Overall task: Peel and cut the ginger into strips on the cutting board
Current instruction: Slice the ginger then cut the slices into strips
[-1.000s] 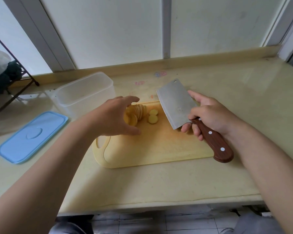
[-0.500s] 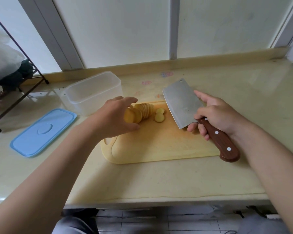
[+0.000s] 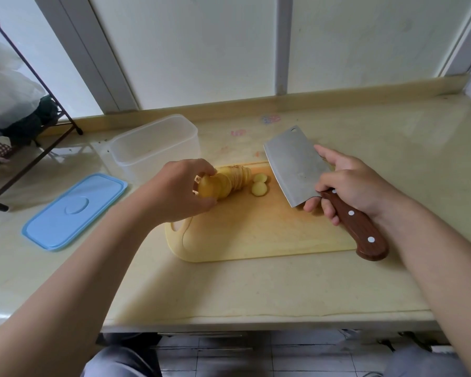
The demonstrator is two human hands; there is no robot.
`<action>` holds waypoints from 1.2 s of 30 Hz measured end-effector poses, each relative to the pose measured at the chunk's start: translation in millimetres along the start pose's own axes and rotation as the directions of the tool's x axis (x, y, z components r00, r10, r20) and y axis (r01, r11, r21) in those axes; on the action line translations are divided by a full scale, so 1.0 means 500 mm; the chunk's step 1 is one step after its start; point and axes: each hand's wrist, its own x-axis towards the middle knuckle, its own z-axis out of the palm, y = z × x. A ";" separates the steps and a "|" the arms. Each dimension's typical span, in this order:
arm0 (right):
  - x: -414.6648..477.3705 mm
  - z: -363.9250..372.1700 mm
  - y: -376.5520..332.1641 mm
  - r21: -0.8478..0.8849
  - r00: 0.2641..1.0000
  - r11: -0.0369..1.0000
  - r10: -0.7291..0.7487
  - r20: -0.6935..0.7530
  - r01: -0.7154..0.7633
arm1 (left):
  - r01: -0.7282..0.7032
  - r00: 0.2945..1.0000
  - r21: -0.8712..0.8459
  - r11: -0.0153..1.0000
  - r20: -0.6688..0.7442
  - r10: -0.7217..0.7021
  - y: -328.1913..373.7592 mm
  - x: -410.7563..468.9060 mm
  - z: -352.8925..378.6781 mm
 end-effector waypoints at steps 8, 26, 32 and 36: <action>-0.005 0.003 -0.003 0.000 1.000 1.000 -0.004 -0.005 0.004 | 0.012 1.000 0.049 0.999 -0.020 -0.012 -0.005 -0.004 0.016; -0.004 -0.002 0.000 0.007 1.000 1.000 0.008 -0.014 -0.008 | -0.002 1.000 -0.857 0.515 -0.009 -0.012 0.050 -0.032 0.004; -0.030 -0.034 0.004 -0.031 0.996 0.999 -0.015 -0.090 0.012 | -0.077 0.994 -0.652 0.754 0.011 0.111 0.141 -0.021 0.055; -0.058 -0.075 0.015 -0.070 0.990 0.998 -0.005 -0.144 -0.006 | -0.197 0.980 -0.287 0.937 -0.038 0.195 0.203 0.013 0.095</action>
